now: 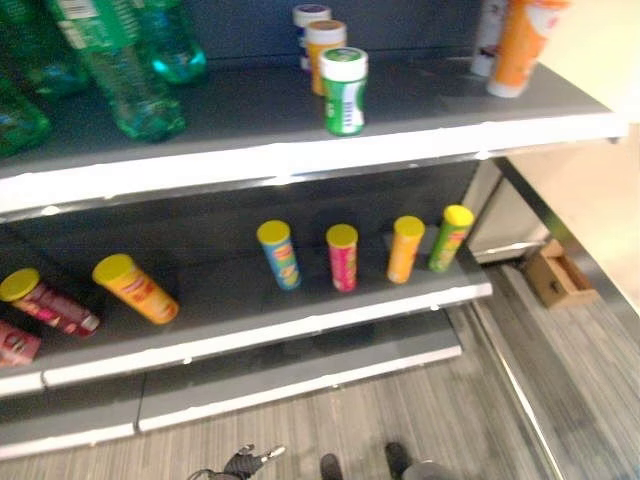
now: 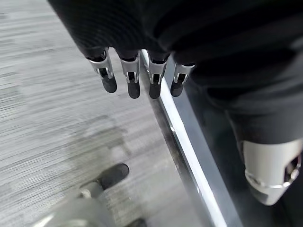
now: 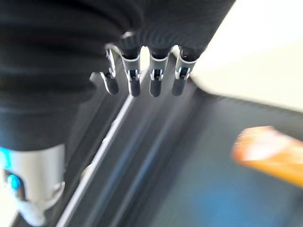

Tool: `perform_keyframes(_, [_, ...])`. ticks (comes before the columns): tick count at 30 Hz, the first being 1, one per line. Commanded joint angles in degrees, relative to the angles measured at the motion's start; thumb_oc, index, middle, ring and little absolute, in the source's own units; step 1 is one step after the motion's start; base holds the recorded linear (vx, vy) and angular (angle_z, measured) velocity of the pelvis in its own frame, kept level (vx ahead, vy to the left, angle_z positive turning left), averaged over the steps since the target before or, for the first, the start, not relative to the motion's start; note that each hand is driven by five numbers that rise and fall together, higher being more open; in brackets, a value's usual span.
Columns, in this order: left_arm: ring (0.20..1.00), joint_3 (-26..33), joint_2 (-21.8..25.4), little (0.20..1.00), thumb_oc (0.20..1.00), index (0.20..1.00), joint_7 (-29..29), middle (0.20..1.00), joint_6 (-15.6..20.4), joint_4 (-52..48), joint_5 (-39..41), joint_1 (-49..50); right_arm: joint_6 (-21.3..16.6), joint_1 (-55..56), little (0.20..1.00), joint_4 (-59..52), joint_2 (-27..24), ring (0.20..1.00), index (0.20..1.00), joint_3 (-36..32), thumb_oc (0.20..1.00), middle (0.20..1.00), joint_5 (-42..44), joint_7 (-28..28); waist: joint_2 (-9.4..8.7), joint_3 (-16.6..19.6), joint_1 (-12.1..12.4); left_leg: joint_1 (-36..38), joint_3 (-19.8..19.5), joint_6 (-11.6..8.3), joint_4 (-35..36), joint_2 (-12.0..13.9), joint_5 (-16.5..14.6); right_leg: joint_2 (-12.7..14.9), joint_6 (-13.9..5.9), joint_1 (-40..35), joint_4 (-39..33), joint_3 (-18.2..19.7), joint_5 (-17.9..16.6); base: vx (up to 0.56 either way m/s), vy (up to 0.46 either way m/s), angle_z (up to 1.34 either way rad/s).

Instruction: Put the goods on the table back onto the shelves and tidy them up.

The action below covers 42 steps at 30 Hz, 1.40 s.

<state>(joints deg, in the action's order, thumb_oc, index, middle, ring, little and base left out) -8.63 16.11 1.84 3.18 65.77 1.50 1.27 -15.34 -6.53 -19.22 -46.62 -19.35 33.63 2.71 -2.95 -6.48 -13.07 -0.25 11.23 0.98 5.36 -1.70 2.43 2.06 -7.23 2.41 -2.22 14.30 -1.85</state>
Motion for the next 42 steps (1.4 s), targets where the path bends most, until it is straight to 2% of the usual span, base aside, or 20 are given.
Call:
perform_keyframes(1, [1.000, 0.09, 4.18, 1.000, 1.000, 1.000, 0.16, 1.000, 0.57, 0.94, -1.88, -2.65, 1.05, -4.98, 1.000, 4.85, 0.29, 1.000, 1.000, 0.82, 1.000, 1.000, -3.64, -1.78, -2.96, -2.00, 1.85, 3.74, 0.63, -1.37, -0.36, 3.24, -7.58, 2.38, -7.40, 5.32, 3.16, 0.53, -6.66, -0.11, 0.003, -1.06])
perform_keyframes(2, [1.000, 0.09, 4.20, 1.000, 1.000, 1.000, 0.15, 1.000, 0.56, 0.93, -1.88, -2.64, 1.06, -4.97, 1.000, 4.84, 0.31, 1.000, 1.000, 0.81, 1.000, 1.000, -3.65, -1.78, -2.98, -1.88, 1.94, 3.62, 0.72, -1.38, -0.36, 3.23, -7.55, 2.37, -7.41, 5.48, 3.17, 0.63, -6.70, -0.14, -0.034, -1.05])
perform_keyframes(4, [1.000, 0.65, 5.25, 1.000, 1.000, 1.000, 0.04, 1.000, 0.24, -0.27, -2.75, -3.65, 3.48, -0.60, 1.000, 3.89, 2.02, 1.000, 1.000, 1.85, 1.000, 1.000, -8.31, -3.15, -2.59, -2.89, 1.66, 2.75, 4.40, -1.47, -0.52, 5.33, -6.56, 3.31, -6.35, 5.93, 4.24, -4.19, -4.67, -0.18, -0.076, -0.97])
perform_keyframes(5, [1.000, 0.78, 5.73, 1.000, 1.000, 1.000, -0.07, 1.000, 0.10, -1.06, -2.45, -4.22, 4.08, 0.35, 1.000, 3.99, 2.14, 1.000, 1.000, 2.17, 1.000, 1.000, -9.88, -3.47, -1.96, -2.76, 2.03, 2.10, 6.40, -1.62, -0.93, 7.02, -6.36, 5.50, -5.13, 4.43, 5.60, -7.79, -2.41, -0.16, -0.081, -0.95])
perform_keyframes(8, [1.000, 0.59, 5.84, 1.000, 1.000, 1.000, -0.15, 1.000, 0.12, -1.78, -2.03, -4.36, 4.14, 0.32, 1.000, 4.91, 1.84, 1.000, 1.000, 2.41, 1.000, 1.000, -11.05, -3.04, -1.64, -2.10, 2.82, 1.18, 8.73, -1.91, -1.23, 8.60, -5.55, 8.29, -4.62, 3.23, 6.85, -10.19, -2.08, -0.14, -0.099, -0.99])
perform_keyframes(10, [1.000, 0.41, 5.99, 1.000, 1.000, 1.000, -0.29, 1.000, 0.24, -2.32, -1.84, -4.26, 4.25, 0.10, 1.000, 5.34, 1.25, 1.000, 1.000, 2.78, 1.000, 1.000, -12.84, -2.87, -1.81, -1.37, 3.85, 0.78, 10.51, -2.38, -1.82, 9.87, -5.29, 11.35, -5.00, 1.56, 6.98, -12.91, -3.50, -0.12, -0.232, -0.79])
perform_keyframes(11, [1.000, 0.45, 6.43, 1.000, 1.000, 1.000, -0.52, 1.000, 0.34, -3.12, -1.74, -4.05, 4.18, 0.47, 1.000, 5.60, 0.87, 1.000, 1.000, 1.67, 1.000, 1.000, -14.26, -2.01, -2.40, -0.49, 5.10, 0.32, 11.83, -3.01, -2.69, 10.89, -5.11, 14.35, -5.76, 0.22, 6.39, -16.19, -6.98, -0.14, -0.413, -0.91])
perform_keyframes(14, [1.000, 0.53, 6.74, 1.000, 1.000, 1.000, -0.57, 1.000, 0.57, -3.33, -2.00, -4.26, 3.70, 0.24, 1.000, 5.66, 0.44, 1.000, 1.000, -0.16, 1.000, 1.000, -15.34, -0.51, -3.57, 0.17, 5.78, 0.54, 13.70, -3.95, -3.10, 11.72, -4.86, 15.43, -7.00, -0.64, 3.88, -18.88, -9.24, -0.08, -0.267, -0.52])
perform_keyframes(16, [1.000, 0.43, 6.89, 1.000, 1.000, 1.000, -0.55, 1.000, 0.57, -3.10, -1.87, -4.98, 3.39, -0.56, 1.000, 5.92, -0.48, 1.000, 1.000, -0.72, 1.000, 1.000, -15.46, 0.38, -4.26, 0.58, 6.21, 1.08, 14.79, -4.97, -3.24, 12.36, -4.55, 14.48, -7.39, -1.51, 0.94, -21.19, -7.39, -0.06, -0.271, -0.81])
perform_keyframes(17, [1.000, 0.97, 6.76, 1.000, 1.000, 1.000, -0.42, 1.000, 0.75, -3.16, -1.42, -4.97, 2.81, -0.35, 1.000, 5.75, -2.32, 1.000, 1.000, -2.57, 1.000, 1.000, -15.41, 1.00, -4.59, 0.79, 6.49, 1.34, 15.46, -6.52, -3.11, 14.27, -3.27, 12.30, -7.01, -2.50, -1.72, -22.48, -3.05, -0.04, -0.323, -0.78])
perform_keyframes(19, [1.000, 1.12, 6.69, 1.000, 1.000, 1.000, -0.58, 1.000, 0.72, -3.18, -1.09, -5.08, 2.77, -0.07, 1.000, 5.45, -2.95, 1.000, 1.000, -3.39, 1.000, 1.000, -15.36, 1.18, -4.52, 0.62, 6.64, 1.53, 14.99, -7.10, -3.01, 15.00, -2.74, 11.51, -6.66, -3.10, -2.19, -23.06, -1.67, -0.01, -0.263, -0.24])
perform_keyframes(21, [1.000, 2.05, 6.22, 1.000, 1.000, 1.000, -0.27, 1.000, 0.68, -2.55, -0.29, -5.11, 1.39, 0.43, 1.000, 5.27, -5.50, 1.000, 1.000, -7.01, 1.000, 1.000, -14.78, 2.75, -4.21, 0.21, 6.27, 0.92, 13.95, -9.72, -2.22, 18.76, 1.11, 7.17, -4.76, -3.74, -2.78, -23.19, 1.75, -0.06, -0.480, -0.17])
perform_keyframes(26, [1.000, 2.57, 5.53, 1.000, 1.000, 1.000, -0.34, 1.000, 0.32, -2.04, 1.08, -4.93, -0.59, -0.14, 1.000, 5.12, -7.03, 1.000, 1.000, -10.48, 1.000, 1.000, -11.60, 4.67, -2.93, -0.45, 5.54, 1.20, 11.49, -10.93, -1.48, 22.32, 3.76, 1.74, -2.06, -4.91, -2.78, -22.86, 5.07, -0.01, -0.256, 0.11])
perform_keyframes(28, [1.000, 2.70, 5.53, 1.000, 1.000, 1.000, -0.09, 1.000, 0.26, -2.08, 1.50, -5.12, -0.88, -0.64, 1.000, 5.26, -7.08, 1.000, 1.000, -10.77, 1.000, 1.000, -10.86, 5.13, -3.06, -0.96, 6.00, 0.73, 9.65, -10.89, -2.31, 22.11, 4.08, 1.43, -1.57, -5.10, -2.78, -22.59, 5.24, -0.04, -0.183, 0.04])
perform_keyframes(29, [1.000, 2.72, 5.03, 1.000, 1.000, 1.000, 0.32, 1.000, 0.57, -2.50, 2.95, -4.99, -1.17, -2.15, 1.000, 5.82, -6.93, 1.000, 1.000, -10.59, 1.000, 1.000, -10.24, 5.93, -3.91, -2.05, 7.64, -1.58, 1.95, -9.39, -5.10, 18.19, 1.22, 1.21, -0.77, -5.30, -2.78, -22.03, 4.93, -0.06, -0.151, 0.00])
perform_keyframes(31, [1.000, 2.97, 5.08, 1.000, 1.000, 1.000, -0.06, 1.000, 0.71, -2.28, 4.03, -5.26, -0.31, -2.44, 1.000, 7.36, -6.68, 1.000, 1.000, -9.90, 1.000, 1.000, -9.02, 5.08, -4.08, -1.87, 7.91, -3.37, -4.13, -7.29, -6.13, 11.39, -2.85, 1.08, -0.24, -5.27, -2.78, -21.45, 4.26, -0.01, -0.089, -0.76])
perform_keyframes(32, [1.000, 2.56, 4.79, 1.000, 1.000, 1.000, -0.33, 1.000, 0.61, -1.76, 4.05, -4.76, -0.37, -2.76, 1.000, 9.08, -6.91, 1.000, 1.000, -8.84, 1.000, 1.000, -9.37, 5.41, -3.69, -1.81, 8.53, -2.83, -5.70, -6.31, -5.29, 9.02, -4.52, 0.88, -0.31, -5.34, -2.78, -20.91, 4.37, 0.04, 0.025, -0.97])
perform_keyframes(33, [1.000, 2.60, 4.77, 1.000, 1.000, 1.000, -0.33, 1.000, 0.62, -1.76, 4.05, -4.77, -0.45, -2.89, 1.000, 9.22, -6.98, 1.000, 1.000, -8.74, 1.000, 1.000, -9.36, 5.42, -3.72, -1.79, 8.51, -2.94, -5.66, -6.22, -5.21, 8.92, -4.27, 0.97, -0.35, -5.18, -2.78, -20.88, 4.20, 0.04, 0.056, -0.41])
perform_keyframes(35, [1.000, 2.38, 4.65, 1.000, 1.000, 1.000, -0.57, 1.000, 0.92, -3.08, 4.33, -4.03, 0.85, -2.59, 1.000, 10.26, -7.36, 1.000, 1.000, -6.77, 1.000, 1.000, -10.93, 4.48, -3.41, -2.24, 9.62, -4.75, -12.06, -5.38, -6.58, 5.21, -5.04, 0.80, -0.29, -4.83, -2.58, -19.25, 3.69, 0.03, 0.050, 0.01])
perform_keyframes(42, [1.000, 2.50, 4.07, 1.000, 1.000, 1.000, -0.20, 1.000, 0.30, -1.41, 2.27, -4.81, 5.12, 3.00, 1.000, 15.70, -4.17, 1.000, 1.000, -4.78, 1.000, 1.000, -18.15, 4.32, -1.19, -0.11, 7.71, 0.15, -8.05, -4.88, -1.27, 5.06, -3.76, 2.14, -0.73, -5.27, -2.16, -17.81, 4.01, 0.10, 0.119, -0.16])
